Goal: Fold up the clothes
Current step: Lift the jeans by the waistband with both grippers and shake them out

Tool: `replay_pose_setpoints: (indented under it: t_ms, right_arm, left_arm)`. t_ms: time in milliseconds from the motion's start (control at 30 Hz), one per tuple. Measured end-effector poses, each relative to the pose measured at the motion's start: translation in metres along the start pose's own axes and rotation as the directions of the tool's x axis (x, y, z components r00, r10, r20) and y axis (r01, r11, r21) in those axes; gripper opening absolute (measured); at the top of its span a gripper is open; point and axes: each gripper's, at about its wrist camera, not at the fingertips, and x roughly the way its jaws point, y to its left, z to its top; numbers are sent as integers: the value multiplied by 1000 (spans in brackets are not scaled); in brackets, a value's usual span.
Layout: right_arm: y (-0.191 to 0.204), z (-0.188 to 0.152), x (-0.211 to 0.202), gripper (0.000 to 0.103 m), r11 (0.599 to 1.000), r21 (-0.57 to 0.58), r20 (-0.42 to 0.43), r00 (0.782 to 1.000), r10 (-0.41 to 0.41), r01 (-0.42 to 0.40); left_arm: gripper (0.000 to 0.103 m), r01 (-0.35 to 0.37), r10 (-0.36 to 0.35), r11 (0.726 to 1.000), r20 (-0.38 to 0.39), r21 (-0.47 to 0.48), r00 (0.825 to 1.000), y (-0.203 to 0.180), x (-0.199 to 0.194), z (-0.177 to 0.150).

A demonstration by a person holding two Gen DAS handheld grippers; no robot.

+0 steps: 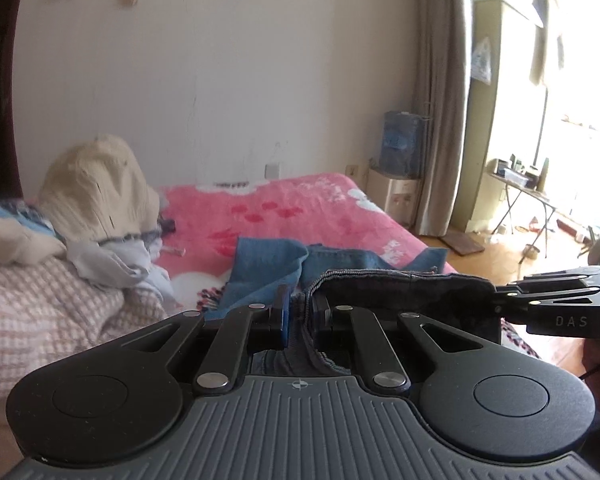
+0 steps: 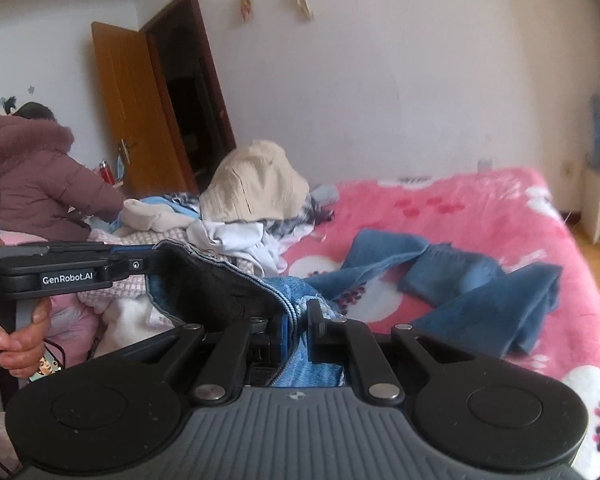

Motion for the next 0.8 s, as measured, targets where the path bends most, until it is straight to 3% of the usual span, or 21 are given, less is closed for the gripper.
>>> replay_pose_setpoints:
  t_ms: [100,267,433,633,800]
  right_arm:
    - [-15,10,22,9,999,31,-53,999,7,-5]
    - [-27,12,44,9,997,61,-78,996,-44,49]
    - [-38,13,64,9,994,84,-104,993,-55,64]
    - [-40,13,75,9,996,76,-135,990,-46,56]
    - [-33,13,77,10,998,41,-158,986,-45,52]
  left_arm:
    - [13,36,-36,999,-2,-20,999,8,8,-4]
    - [59,114,-113,991,7,-72,994,19,10,-22]
    - [76,152,-154,984,-21,-92,988,28,15,-49]
    - [75,132,-136,989,-68,-64,988,30,40,-60]
    - [56,118,-125,989,-76,-91,989,30,56,-59]
